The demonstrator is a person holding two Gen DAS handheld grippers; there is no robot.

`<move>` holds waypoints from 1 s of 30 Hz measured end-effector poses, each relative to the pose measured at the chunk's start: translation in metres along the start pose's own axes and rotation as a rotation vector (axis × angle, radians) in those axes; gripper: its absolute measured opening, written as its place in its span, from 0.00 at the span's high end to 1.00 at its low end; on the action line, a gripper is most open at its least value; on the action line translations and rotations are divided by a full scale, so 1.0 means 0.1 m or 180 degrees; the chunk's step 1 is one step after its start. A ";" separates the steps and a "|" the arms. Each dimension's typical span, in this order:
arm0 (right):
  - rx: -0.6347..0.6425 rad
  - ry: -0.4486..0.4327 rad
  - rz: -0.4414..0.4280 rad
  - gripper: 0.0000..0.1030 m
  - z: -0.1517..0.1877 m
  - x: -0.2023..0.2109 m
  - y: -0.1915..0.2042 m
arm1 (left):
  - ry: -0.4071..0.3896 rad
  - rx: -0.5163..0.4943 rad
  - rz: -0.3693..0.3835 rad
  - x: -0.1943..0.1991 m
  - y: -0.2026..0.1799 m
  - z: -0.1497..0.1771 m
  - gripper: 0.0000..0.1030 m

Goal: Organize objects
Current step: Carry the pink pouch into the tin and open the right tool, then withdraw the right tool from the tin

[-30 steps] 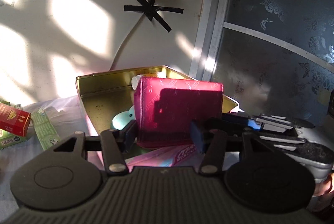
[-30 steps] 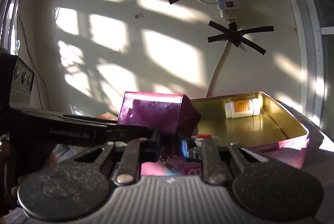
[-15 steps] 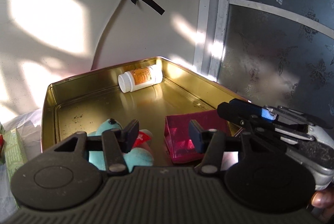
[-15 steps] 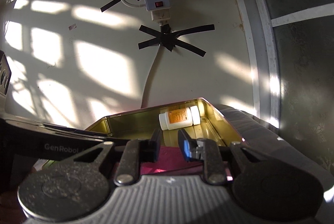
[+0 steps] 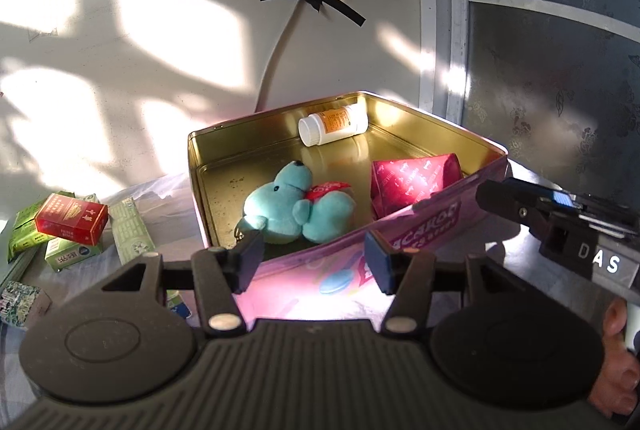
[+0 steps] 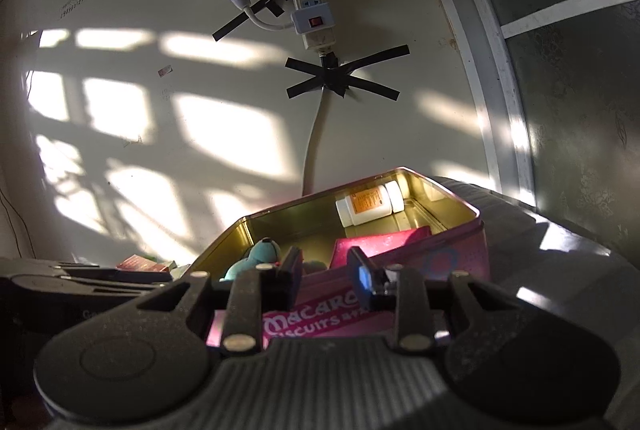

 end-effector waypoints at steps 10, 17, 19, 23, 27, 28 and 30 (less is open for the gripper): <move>0.0269 0.0191 -0.0170 0.72 0.11 0.11 0.47 | 0.0073 0.0203 -0.0398 0.18 0.45 0.30 0.42; 0.0490 0.0257 -0.0310 0.72 0.12 0.10 0.83 | 0.0100 0.0416 -0.0611 0.26 0.86 0.45 0.42; 0.0543 0.0290 -0.0346 0.72 0.14 0.07 0.93 | 0.0112 0.0478 -0.0668 0.27 0.98 0.49 0.42; 0.0626 0.0338 -0.0389 0.72 0.18 0.03 1.09 | 0.0145 0.0602 -0.0736 0.28 1.16 0.55 0.42; 0.0623 0.0319 -0.0365 0.72 0.19 0.04 1.16 | 0.0141 0.0620 -0.0719 0.31 1.21 0.58 0.42; 0.0611 0.0310 -0.0347 0.72 0.19 0.05 1.16 | 0.0131 0.0613 -0.0702 0.32 1.21 0.58 0.42; 0.0574 0.0285 -0.0284 0.71 0.18 0.07 1.15 | 0.0107 0.0597 -0.0672 0.34 1.20 0.59 0.42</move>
Point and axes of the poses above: each gripper's, at about its wrist camera, not at the fingertips, and x roughly against the way its jaws point, y to its left, z to its underside, the point moved 3 cm from there along -x, roughly the way its jaws point, and after that the axes turned 10 degrees about x, right-handed, at the moved point
